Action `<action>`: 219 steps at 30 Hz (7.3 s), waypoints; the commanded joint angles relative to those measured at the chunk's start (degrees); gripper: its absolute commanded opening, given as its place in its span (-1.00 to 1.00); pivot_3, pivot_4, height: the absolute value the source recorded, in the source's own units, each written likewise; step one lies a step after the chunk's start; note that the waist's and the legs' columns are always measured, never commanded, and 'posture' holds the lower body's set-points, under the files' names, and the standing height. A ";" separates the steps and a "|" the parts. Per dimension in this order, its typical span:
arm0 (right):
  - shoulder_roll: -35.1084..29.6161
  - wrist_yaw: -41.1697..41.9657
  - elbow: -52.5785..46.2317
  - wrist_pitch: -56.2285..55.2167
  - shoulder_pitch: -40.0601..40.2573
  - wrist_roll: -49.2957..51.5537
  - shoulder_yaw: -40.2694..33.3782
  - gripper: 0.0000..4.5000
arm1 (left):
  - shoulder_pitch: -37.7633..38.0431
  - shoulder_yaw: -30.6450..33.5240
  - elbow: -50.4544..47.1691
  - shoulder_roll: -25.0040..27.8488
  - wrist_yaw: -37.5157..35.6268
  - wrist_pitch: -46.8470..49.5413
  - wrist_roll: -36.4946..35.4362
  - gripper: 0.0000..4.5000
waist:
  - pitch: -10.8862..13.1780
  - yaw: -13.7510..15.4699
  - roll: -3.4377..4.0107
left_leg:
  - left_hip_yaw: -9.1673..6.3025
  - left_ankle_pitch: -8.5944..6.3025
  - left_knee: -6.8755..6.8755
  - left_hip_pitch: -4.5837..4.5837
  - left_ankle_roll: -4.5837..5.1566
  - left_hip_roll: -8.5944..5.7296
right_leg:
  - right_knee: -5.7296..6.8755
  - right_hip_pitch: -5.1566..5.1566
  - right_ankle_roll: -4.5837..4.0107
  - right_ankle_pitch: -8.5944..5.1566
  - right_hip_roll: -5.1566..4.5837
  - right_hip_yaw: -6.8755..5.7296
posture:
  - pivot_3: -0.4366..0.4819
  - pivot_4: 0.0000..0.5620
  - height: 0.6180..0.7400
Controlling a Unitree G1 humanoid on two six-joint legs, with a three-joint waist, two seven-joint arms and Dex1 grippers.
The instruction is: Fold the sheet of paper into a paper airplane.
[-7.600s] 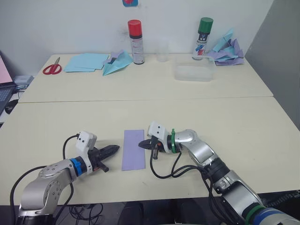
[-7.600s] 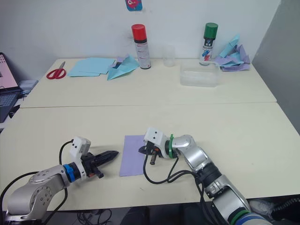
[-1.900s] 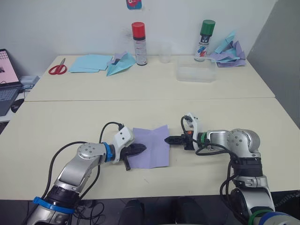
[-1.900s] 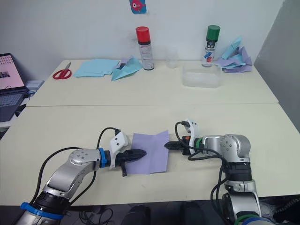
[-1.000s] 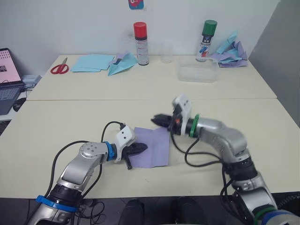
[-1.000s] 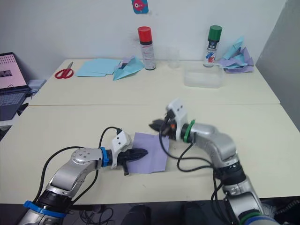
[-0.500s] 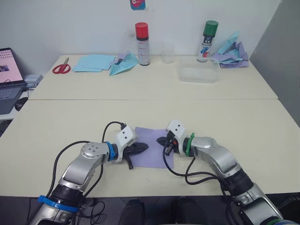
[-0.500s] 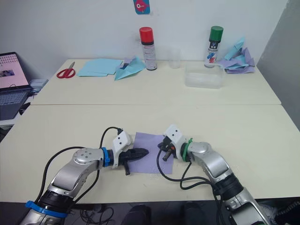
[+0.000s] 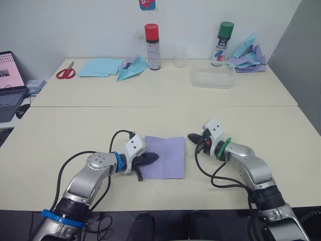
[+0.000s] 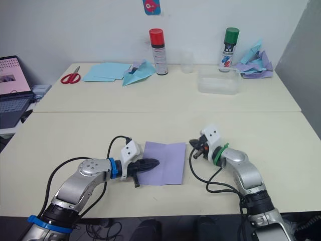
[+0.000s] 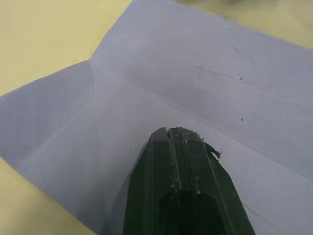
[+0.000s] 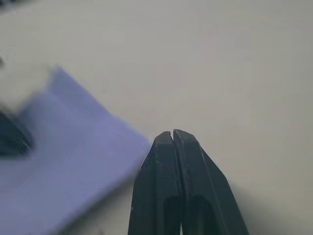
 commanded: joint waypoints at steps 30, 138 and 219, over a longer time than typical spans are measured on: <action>-2.70 3.14 0.75 6.79 0.93 -13.81 18.67 -0.99 | 1.31 1.41 0.13 -3.13 9.96 1.42 5.26 -1.00 | 0.08 -0.31 -0.22 | 0.00 -0.01 -0.06 -0.19 -0.01 0.13 | -0.15 -0.10 -0.09 -0.06 0.17 0.03 | -0.05 -0.47 1.00; -3.21 4.50 2.12 -0.90 -2.28 -22.37 20.41 -0.99 | -4.70 5.61 -2.50 -8.36 6.18 6.81 -6.01 -1.00 | 0.22 -0.79 -0.65 | 0.01 -0.01 0.00 -0.14 -0.02 0.09 | -0.01 -0.06 -0.12 -0.08 0.14 0.02 | -0.05 -0.47 1.00; -2.88 4.15 -1.10 10.43 -1.38 -10.93 15.25 -0.99 | -10.46 -3.92 14.69 -12.01 4.89 -1.54 7.33 -1.00 | 0.09 -0.90 -0.65 | -0.05 0.00 -0.01 0.28 -0.02 0.08 | -0.09 0.43 -0.10 -0.08 0.16 0.01 | -0.05 -0.47 1.00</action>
